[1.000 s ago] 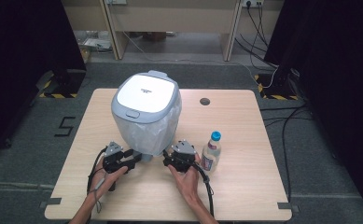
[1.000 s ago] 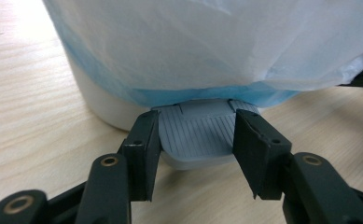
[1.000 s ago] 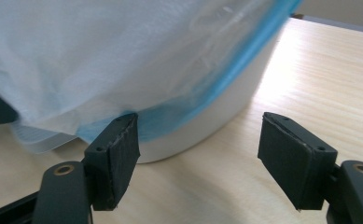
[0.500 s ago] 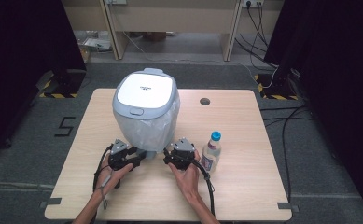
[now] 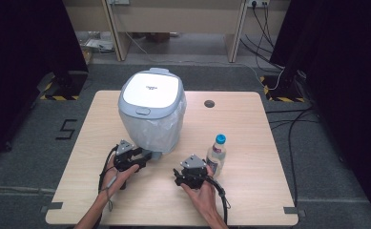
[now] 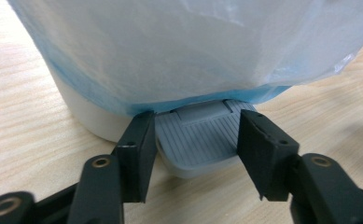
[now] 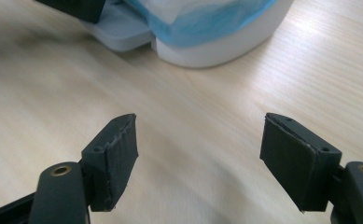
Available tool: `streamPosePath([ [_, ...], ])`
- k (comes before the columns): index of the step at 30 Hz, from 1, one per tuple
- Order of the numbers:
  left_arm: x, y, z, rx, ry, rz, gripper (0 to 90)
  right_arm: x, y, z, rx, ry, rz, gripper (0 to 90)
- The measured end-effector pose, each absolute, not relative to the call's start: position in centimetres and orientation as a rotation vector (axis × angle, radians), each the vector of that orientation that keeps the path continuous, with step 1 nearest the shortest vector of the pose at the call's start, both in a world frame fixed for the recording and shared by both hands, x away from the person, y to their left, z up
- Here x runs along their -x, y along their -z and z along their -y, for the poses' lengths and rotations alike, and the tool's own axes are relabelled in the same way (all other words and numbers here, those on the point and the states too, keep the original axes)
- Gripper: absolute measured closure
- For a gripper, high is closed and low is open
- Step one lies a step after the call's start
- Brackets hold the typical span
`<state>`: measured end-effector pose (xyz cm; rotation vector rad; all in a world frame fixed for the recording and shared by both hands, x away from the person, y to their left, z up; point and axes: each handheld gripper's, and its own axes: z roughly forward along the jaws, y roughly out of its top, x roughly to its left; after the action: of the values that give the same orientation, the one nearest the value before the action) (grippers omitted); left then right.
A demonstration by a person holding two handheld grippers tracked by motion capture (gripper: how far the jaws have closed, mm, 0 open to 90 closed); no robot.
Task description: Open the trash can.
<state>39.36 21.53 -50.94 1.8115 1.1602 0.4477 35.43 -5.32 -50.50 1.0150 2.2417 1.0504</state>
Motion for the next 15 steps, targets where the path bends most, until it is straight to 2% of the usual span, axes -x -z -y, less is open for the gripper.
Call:
streamPosePath([
  [1,-39.4,50.9,-21.5,-1.811,-0.448,-1.16,38.5,-35.4,50.5,5.3,-1.015,-1.05,-2.242,28.0],
  [8,-38.0,50.7,-22.9,-1.819,-0.437,-1.188,31.2,-32.8,51.2,7.9,-1.031,-1.074,-2.265,24.9],
  [15,-37.2,50.1,-23.3,-1.806,-0.417,-1.187,27.1,-30.9,51.5,10.2,-1.057,-1.087,-2.259,23.8],
])
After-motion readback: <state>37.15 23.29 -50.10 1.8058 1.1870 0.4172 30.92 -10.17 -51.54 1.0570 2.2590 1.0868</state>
